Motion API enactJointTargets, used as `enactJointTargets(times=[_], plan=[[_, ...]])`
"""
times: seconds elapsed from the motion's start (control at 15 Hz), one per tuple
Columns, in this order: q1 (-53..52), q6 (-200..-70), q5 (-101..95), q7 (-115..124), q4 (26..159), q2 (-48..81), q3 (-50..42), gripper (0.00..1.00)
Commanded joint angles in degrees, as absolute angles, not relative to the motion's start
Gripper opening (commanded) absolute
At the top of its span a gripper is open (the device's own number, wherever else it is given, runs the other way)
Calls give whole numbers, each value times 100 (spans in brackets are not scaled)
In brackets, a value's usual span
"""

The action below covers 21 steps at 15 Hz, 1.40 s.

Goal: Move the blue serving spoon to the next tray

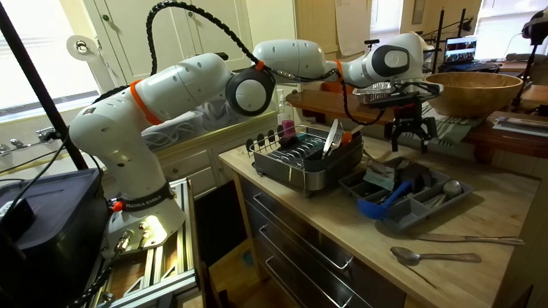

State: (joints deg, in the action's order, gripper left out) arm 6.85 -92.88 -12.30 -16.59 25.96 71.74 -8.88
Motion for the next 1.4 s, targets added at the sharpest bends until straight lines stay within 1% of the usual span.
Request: enactJointTargets(times=[0.0, 0.6, 0.87, 1.0, 1.13, 1.33], plan=[[614, -8772, -1172, -689, 2664, 6898, -952, 100], [330, -7521, -868, 1405, 2656, 6364, -829, 100], [242, -7650, -739, 2265, 2587, 6255, -833, 100], [152, -7885, -890, 2097, 2574, 6224, -892, 100], [-40, -7900, -1338, 1360, 2588, 6202, -1086, 100], [-338, -7852, -1886, 947, 2597, 6181, -1379, 100]])
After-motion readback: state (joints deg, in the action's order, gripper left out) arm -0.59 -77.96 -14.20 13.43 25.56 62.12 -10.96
